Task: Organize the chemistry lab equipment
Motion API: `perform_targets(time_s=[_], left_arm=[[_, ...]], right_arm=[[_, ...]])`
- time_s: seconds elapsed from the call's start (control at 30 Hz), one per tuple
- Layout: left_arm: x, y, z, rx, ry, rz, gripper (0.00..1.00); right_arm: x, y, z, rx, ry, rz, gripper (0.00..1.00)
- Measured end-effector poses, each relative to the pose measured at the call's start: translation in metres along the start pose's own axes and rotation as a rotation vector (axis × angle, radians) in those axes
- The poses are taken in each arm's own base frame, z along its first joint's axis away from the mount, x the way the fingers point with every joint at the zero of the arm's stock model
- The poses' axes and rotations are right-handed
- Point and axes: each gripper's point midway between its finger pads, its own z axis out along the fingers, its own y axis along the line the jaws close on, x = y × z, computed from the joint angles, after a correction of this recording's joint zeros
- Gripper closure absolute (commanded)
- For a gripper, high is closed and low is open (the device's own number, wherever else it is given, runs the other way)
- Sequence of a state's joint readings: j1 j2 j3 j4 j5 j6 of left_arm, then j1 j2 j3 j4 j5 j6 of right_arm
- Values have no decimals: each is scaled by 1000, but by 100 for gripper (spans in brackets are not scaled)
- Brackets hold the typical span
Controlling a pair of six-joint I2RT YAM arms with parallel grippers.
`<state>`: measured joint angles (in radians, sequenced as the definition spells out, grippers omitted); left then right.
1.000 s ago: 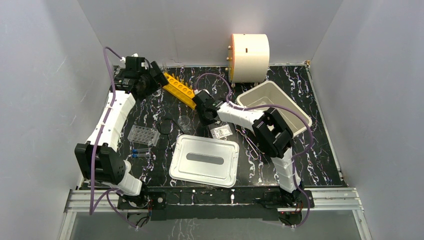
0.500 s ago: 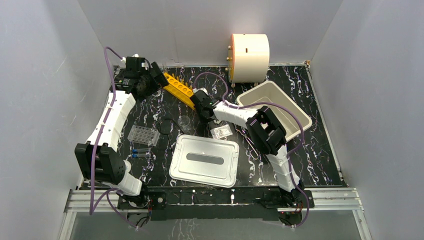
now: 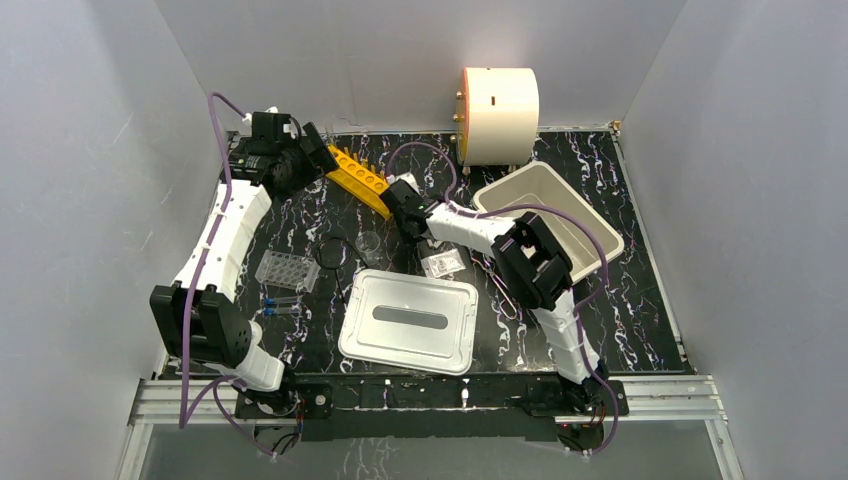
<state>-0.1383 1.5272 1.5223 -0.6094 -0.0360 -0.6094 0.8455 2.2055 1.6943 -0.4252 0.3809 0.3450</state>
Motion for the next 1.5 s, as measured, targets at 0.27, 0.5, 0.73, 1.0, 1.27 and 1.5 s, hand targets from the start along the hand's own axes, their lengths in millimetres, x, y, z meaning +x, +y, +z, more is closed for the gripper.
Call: perform_targets(time_s=[0.27, 0.5, 0.73, 1.0, 1.27, 1.5], left_arm=[[-3, -5, -3, 19, -3, 2, 2], [-3, -5, -3, 20, -3, 14, 2], [-2, -7, -3, 32, 4, 14, 2], [5, -10, 6, 47, 42, 8, 2], [18, -12, 23, 57, 106, -16, 2], [21, -16, 33, 70, 132, -30, 2]], right_arm=[[-39, -10, -41, -25, -99, 53, 100], [-109, -45, -116, -72, -303, 131, 100], [-97, -115, -158, 24, -397, 49, 100], [-66, -207, -198, 185, -434, 42, 100], [-16, -260, -206, 214, -398, 32, 100], [30, -280, -177, 153, -273, 17, 100]])
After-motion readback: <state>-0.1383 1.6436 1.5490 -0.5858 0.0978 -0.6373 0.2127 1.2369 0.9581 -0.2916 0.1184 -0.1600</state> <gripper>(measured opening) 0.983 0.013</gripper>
